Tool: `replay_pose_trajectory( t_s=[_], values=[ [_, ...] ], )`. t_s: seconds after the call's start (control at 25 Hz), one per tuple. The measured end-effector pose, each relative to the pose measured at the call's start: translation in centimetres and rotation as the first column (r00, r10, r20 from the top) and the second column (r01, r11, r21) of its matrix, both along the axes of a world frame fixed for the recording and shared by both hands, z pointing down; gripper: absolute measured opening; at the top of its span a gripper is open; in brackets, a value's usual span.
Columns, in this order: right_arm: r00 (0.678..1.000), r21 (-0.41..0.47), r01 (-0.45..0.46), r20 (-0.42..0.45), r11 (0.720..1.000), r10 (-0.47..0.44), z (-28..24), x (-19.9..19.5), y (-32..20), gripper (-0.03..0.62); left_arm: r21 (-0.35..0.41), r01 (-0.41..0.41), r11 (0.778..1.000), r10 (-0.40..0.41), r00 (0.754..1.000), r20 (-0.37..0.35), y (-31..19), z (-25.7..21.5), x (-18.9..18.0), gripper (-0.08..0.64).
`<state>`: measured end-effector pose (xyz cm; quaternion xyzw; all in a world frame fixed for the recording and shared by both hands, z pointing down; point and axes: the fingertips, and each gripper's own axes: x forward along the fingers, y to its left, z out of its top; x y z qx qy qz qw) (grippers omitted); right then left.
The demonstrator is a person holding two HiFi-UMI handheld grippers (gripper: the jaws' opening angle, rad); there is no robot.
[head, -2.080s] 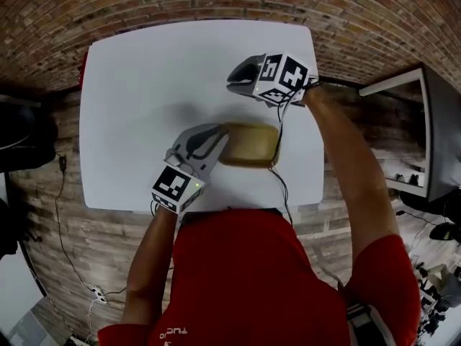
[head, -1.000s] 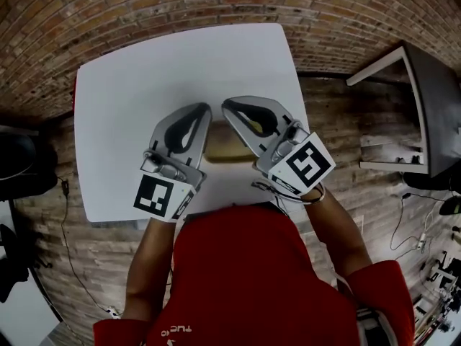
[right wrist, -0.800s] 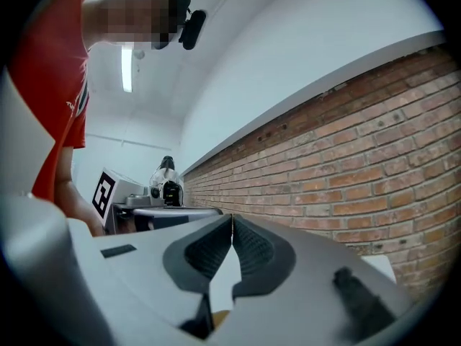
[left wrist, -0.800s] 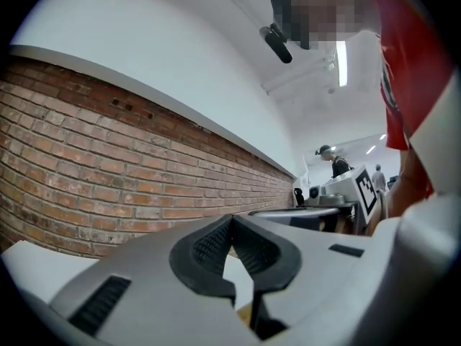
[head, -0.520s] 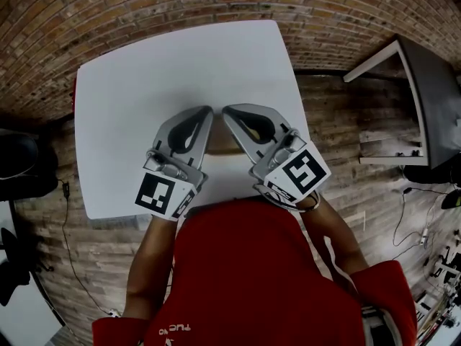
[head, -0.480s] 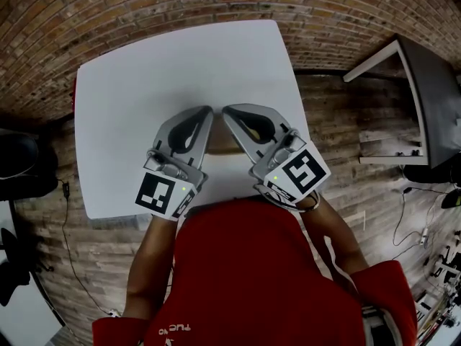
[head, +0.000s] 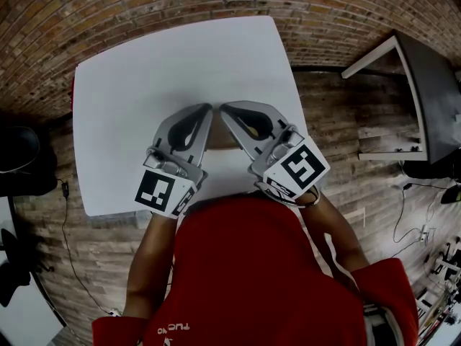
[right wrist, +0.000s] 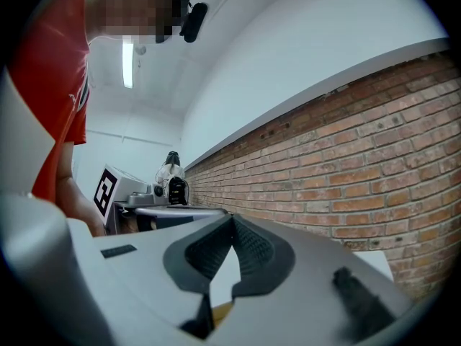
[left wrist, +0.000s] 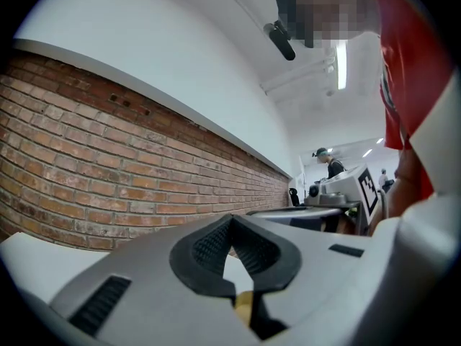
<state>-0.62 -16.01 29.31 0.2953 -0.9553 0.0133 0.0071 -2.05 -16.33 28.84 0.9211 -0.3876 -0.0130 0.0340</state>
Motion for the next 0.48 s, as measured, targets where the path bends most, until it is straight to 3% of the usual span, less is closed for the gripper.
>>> replay_pose_trajectory(
  t_s=[0.48],
  values=[
    [1.0,0.005,0.021,-0.002,1.0,-0.021,-0.1,0.31,0.65,0.031,0.005,0.012,1.0,-0.012,1.0,-0.002,0.58,-0.25,0.47,0.014]
  ],
)
